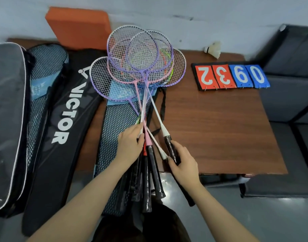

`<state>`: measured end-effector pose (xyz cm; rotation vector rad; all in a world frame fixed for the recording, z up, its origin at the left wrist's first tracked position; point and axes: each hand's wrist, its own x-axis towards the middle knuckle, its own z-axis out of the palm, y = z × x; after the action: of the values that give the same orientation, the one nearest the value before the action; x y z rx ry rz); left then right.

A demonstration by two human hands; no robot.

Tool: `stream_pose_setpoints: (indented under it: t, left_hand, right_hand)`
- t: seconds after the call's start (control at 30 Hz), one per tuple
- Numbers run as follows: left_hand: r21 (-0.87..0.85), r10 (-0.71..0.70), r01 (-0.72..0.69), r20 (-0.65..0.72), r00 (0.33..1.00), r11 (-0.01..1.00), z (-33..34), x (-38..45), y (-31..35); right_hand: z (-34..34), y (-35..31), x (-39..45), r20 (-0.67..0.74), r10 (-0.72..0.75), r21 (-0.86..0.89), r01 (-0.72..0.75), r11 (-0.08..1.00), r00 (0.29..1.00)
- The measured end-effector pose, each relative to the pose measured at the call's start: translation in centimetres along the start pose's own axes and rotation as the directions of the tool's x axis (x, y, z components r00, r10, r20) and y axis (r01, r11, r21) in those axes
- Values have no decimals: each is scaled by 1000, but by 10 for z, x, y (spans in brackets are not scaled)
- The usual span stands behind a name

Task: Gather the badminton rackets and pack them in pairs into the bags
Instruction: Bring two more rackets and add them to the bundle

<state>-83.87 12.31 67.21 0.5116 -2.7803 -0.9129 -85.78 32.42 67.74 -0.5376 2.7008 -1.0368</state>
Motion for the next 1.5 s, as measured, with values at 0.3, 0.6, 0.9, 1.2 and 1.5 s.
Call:
stream_pose_setpoints:
  t: [0.3, 0.6, 0.9, 1.2, 1.5]
  left_hand:
    - [136, 9, -7, -15, 1000, 991, 4, -2, 4]
    - [135, 38, -33, -36, 999, 990, -8, -12, 2]
    - [246, 125, -86, -149, 981, 965, -78, -24, -21]
    - [135, -174, 221, -291, 941, 966, -174, -59, -139]
    - [185, -526, 531, -79, 846, 827, -245, -87, -312]
  right_hand:
    - [17, -3, 12, 52, -46, 20, 45, 999, 998]
    - [12, -1, 27, 26, -81, -33, 82, 996, 996]
    - [13, -73, 55, -5, -253, -9, 253, 968, 968]
    - [104, -188, 64, 118, -416, 121, 403, 907, 902]
    - [270, -315, 52, 302, -270, 92, 254, 963, 914]
